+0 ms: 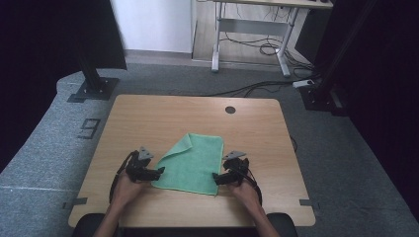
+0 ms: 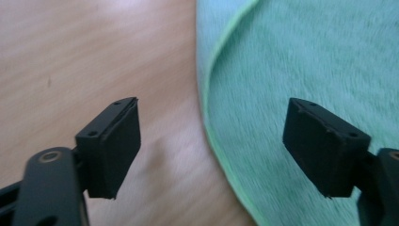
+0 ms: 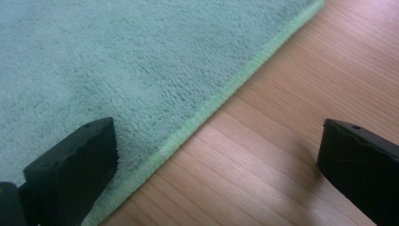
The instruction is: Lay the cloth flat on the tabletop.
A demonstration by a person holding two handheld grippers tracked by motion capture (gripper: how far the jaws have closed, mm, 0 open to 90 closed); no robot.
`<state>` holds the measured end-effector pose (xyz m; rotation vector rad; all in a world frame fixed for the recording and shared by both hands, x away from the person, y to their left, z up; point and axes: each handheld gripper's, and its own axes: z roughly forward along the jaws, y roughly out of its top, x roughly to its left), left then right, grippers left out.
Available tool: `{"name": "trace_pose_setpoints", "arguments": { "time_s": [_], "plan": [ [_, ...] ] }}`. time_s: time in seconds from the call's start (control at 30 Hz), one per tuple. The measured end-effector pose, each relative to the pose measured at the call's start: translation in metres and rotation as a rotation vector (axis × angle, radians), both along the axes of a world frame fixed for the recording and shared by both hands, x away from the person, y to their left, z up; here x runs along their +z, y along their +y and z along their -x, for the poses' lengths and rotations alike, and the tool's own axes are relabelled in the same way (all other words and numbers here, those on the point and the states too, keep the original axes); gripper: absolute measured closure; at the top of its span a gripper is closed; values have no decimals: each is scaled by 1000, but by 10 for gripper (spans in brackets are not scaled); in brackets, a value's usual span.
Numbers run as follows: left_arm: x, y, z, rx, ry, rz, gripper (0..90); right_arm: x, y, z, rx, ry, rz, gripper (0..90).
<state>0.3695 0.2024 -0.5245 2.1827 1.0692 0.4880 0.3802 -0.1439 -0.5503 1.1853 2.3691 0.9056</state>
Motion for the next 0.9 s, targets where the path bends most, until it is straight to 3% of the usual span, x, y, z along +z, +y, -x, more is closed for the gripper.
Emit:
{"name": "trace_pose_setpoints", "arguments": {
  "time_s": [0.13,0.3,0.47,0.5,0.6,0.67,0.9],
  "plan": [
    [2,-11,-8,-21,-7,3,273,0,-7,-1,-10,7,-1,0],
    [3,-31,-23,-46,-23,-36,402,0,-16,-2,-20,19,-10,0],
    [4,-53,-38,-83,-27,-82,414,0,-25,-3,-27,27,-13,0],
    [1,-62,-45,-93,-11,-94,405,0,-26,-3,-28,26,-12,0],
    [-3,-66,-51,-99,-3,-116,396,0,-30,-4,-34,29,-12,0],
    [-6,-67,-57,-84,-9,-141,392,0,-33,-4,-39,29,-13,0],
    [1,-36,-68,58,-30,-118,379,0,-41,-4,-45,31,-15,0]
  ]
}}
